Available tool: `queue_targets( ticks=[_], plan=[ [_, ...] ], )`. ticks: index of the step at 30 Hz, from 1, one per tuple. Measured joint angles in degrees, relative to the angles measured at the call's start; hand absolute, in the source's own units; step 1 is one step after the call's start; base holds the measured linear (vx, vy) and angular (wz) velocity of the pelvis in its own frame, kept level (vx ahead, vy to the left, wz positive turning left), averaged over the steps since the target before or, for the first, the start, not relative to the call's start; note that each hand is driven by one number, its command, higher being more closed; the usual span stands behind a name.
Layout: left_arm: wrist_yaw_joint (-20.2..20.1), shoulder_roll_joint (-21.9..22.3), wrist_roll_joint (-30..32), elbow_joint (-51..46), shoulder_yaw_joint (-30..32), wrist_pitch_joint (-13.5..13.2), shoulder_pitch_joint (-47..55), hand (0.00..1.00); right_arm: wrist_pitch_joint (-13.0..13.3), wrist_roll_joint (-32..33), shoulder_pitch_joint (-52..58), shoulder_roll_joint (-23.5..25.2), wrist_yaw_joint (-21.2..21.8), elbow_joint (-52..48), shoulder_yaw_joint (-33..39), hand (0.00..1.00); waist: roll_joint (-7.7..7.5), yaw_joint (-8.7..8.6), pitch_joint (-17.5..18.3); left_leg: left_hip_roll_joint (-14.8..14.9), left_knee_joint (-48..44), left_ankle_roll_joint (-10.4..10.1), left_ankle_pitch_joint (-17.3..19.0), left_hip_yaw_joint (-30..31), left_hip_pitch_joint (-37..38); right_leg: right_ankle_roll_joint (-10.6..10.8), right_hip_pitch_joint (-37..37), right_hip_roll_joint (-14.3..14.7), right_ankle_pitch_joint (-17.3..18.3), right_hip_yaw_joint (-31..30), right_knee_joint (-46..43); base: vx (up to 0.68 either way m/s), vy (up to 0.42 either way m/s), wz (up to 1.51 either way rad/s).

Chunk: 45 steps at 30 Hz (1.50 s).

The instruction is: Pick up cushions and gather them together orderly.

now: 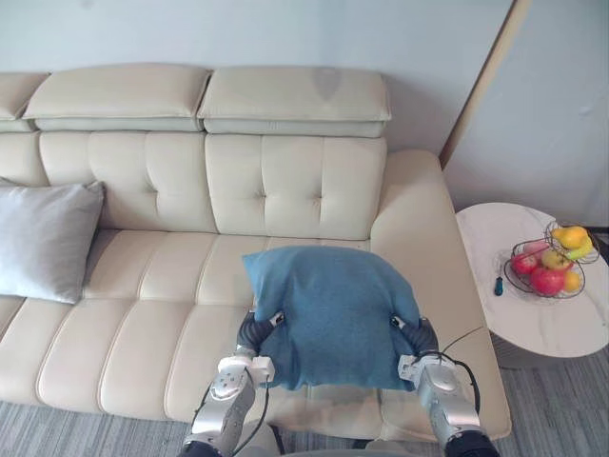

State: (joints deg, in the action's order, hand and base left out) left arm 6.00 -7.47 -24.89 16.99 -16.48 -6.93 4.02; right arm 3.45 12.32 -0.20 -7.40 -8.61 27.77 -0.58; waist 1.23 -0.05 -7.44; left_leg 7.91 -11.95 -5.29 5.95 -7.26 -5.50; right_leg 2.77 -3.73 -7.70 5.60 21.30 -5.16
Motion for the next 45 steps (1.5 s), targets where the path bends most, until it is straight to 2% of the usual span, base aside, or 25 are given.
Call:
queue_targets(
  ticks=[2, 4, 7, 11, 14, 18, 21, 23, 26, 27, 29, 32, 35, 36, 37, 38, 41, 43, 45],
  plan=[
    [0.0, -0.3, 0.0, -0.1, 0.1, 0.0, -0.4, 1.0, 0.0, 0.0, -0.2, 0.8, 0.0, -0.1, 0.6, 1.0, -0.95, -0.38, -0.2, -1.9, 4.4, 0.0, -1.2, -0.6, 1.9, 1.9, 0.0, -1.0, -1.6, -1.2, 2.0, 0.15, 0.185, -0.17],
    [0.0, -0.8, 0.0, -0.1, 0.2, 0.1, 0.1, 1.0, 0.0, -0.6, 0.0, 1.3, 0.0, -0.1, 0.7, 1.0, -1.54, -0.44, -0.1, -3.3, 5.0, 0.1, -1.3, -1.7, 3.0, 2.1, -0.5, -2.4, -2.1, -2.1, 2.7, 0.11, 0.166, -0.22],
    [0.0, -1.1, 0.1, -1.3, 1.4, 0.1, 1.4, 1.0, 0.0, -1.2, 0.1, 2.8, 0.0, -0.1, 0.6, 1.0, -1.36, -0.45, -0.2, -4.4, 7.5, 0.5, -1.6, -2.8, 6.4, 2.7, -2.4, -3.2, -2.6, -3.7, 3.8, 0.07, 0.082, -0.18],
    [0.1, -1.9, 0.2, -3.7, 2.0, 0.1, 2.6, 1.0, 0.0, -3.5, -0.3, 3.2, -0.1, -0.5, -0.2, 1.0, -0.68, -0.44, 0.0, -4.2, 8.3, 0.7, -1.8, -3.3, 6.8, 2.6, -2.0, -2.9, -2.7, -4.4, 4.0, 0.02, -0.012, -0.09],
    [0.9, -1.9, 0.3, -4.1, 2.0, -0.1, 3.6, 1.0, 0.0, -5.4, -0.7, 3.1, -0.9, -0.5, -1.0, 1.0, -0.01, -0.53, 0.4, -3.9, 11.3, 0.6, -3.6, -4.0, 7.8, 2.0, -1.3, -2.3, -3.5, -5.0, 4.0, -0.02, -0.021, -0.13],
    [2.8, -1.7, 0.8, -6.1, 3.2, -0.1, 3.7, 1.0, 0.0, -6.9, -2.0, 2.4, -2.3, -3.9, -3.5, 1.0, 0.61, -0.33, -0.1, -3.4, 12.0, 0.6, -4.4, -5.0, 6.8, 1.5, 1.0, -1.6, -4.9, -7.1, 4.3, -0.06, -0.005, -0.21],
    [4.8, -1.2, 1.3, -8.4, 4.8, -1.5, 2.6, 1.0, 0.0, -9.4, -6.5, 2.2, -4.2, -5.0, -4.9, 1.0, 1.15, -0.32, -0.7, -3.4, 11.9, 1.0, -5.1, -6.0, 3.2, 1.4, 5.2, -1.8, -5.8, -8.4, 4.3, -0.14, 0.004, -0.18],
    [7.5, -0.2, 1.3, -8.5, 6.3, -2.4, -2.6, 1.0, 0.0, -11.8, -13.5, 2.2, -6.8, -5.0, -5.1, 1.0, 1.95, 0.16, -3.6, -3.5, 11.9, 1.4, -6.5, -6.3, -0.1, 1.3, 8.7, -2.0, -7.1, -9.2, 4.1, -0.24, 0.016, -0.07],
    [11.7, -0.8, 2.3, -8.5, 9.4, -3.1, -12.2, 1.0, 0.0, -13.9, -24.2, 2.0, -10.5, -5.0, -6.2, 1.0, 2.16, 0.57, -7.9, -3.3, 11.8, 1.6, -8.8, -6.2, -5.8, 1.9, 14.9, -2.0, -7.9, -9.5, 2.5, -0.29, 0.003, 0.05],
    [14.1, -1.2, 2.3, -8.5, 10.4, -3.6, -17.1, 1.0, 0.0, -14.7, -28.6, 1.6, -12.5, -5.5, -6.4, 1.0, 2.17, 1.32, -8.4, -2.9, 11.7, 1.6, -10.1, -6.3, -9.7, 1.5, 19.3, -1.7, -8.5, -9.5, 1.3, -0.25, 0.001, 0.03],
    [16.6, -1.2, 2.3, -8.5, 11.7, -3.9, -23.2, 1.0, -0.1, -14.9, -32.8, 1.1, -15.1, -8.2, -6.2, 1.0, 2.14, 2.5, -9.7, -2.6, 11.7, 1.0, -11.0, -6.3, -12.5, 1.2, 23.1, -1.7, -8.4, -9.5, -1.1, -0.18, -0.004, 0.01],
    [20.5, -2.3, 2.6, -8.6, 13.0, -5.4, -32.3, 1.0, -0.1, -16.4, -39.7, 1.3, -18.5, -12.3, -4.7, 1.0, 2.04, 3.46, -10.2, -2.5, 11.7, 1.5, -12.9, -6.3, -17.2, 0.5, 29.9, -2.3, -7.6, -9.6, -5.5, -0.11, -0.017, 0.05],
    [23.3, -4.0, 4.8, -8.1, 13.2, -6.8, -42.9, 1.0, 0.1, -17.0, -48.5, 1.3, -21.8, -12.6, -1.2, 1.0, 2.08, 3.6, -10.2, -2.5, 11.7, 1.5, -15.0, -5.6, -22.7, 0.3, 35.7, -2.6, -7.8, -9.4, -7.1, -0.07, -0.011, 0.13],
    [24.2, -5.0, 6.2, -5.7, 13.2, -7.9, -49.3, 1.0, 0.3, -17.5, -52.8, 1.4, -23.6, -12.2, 0.6, 1.0, 2.13, 3.77, -11.5, -2.5, 12.1, 1.4, -15.9, -5.4, -24.1, 0.2, 37.5, -2.6, -7.9, -9.3, -7.8, -0.04, -0.008, 0.07],
    [24.5, -5.7, 6.8, -4.2, 13.2, -8.3, -51.6, 0.0, 0.7, -17.7, -54.6, 1.4, -24.4, -11.4, 1.0, 1.0, 2.16, 3.76, -12.0, -2.5, 12.3, 1.4, -16.1, -5.4, -24.5, 0.1, 38.1, -2.6, -7.9, -9.3, -7.9, -0.05, -0.008, 0.05],
    [25.4, -6.8, 7.5, -1.4, 13.3, -8.5, -56.0, 0.0, 0.9, -18.1, -58.0, 1.4, -25.8, -10.0, 1.8, 0.0, 2.19, 3.75, -12.5, -2.6, 13.4, 1.2, -17.0, -5.4, -25.5, 0.1, 39.6, -2.7, -8.0, -9.3, -8.4, -0.03, -0.003, 0.04],
    [26.5, -7.8, 8.6, 7.3, 13.9, -8.5, -66.5, 0.0, 1.3, -18.6, -64.9, 0.0, -28.9, -4.9, 3.7, 0.0, 2.18, 3.52, -13.1, -2.6, 15.9, 0.8, -19.5, -4.7, -28.7, -0.3, 44.0, -2.6, -8.3, -8.8, -9.0, -0.01, -0.008, 0.08],
    [26.4, -7.6, 8.7, 13.6, 15.6, -8.0, -71.9, 0.0, 1.2, -18.5, -69.0, -0.2, -29.3, 0.5, 5.6, 0.0, 2.26, 3.21, -13.7, -2.5, 17.2, 0.6, -20.9, -4.4, -30.3, -0.5, 45.8, -2.6, -8.4, -8.0, -9.0, 0.02, -0.019, 0.11],
    [26.2, -7.4, 8.6, 19.2, 17.3, -5.8, -76.3, 0.0, 0.0, -17.2, -72.2, -0.6, -28.7, 5.2, 7.0, 0.0, 2.24, 3.12, -15.3, -2.4, 17.7, 0.5, -21.5, -4.1, -31.0, -0.5, 46.4, -2.5, -8.4, -7.3, -9.0, 0.06, -0.026, 0.08]
  ],
)
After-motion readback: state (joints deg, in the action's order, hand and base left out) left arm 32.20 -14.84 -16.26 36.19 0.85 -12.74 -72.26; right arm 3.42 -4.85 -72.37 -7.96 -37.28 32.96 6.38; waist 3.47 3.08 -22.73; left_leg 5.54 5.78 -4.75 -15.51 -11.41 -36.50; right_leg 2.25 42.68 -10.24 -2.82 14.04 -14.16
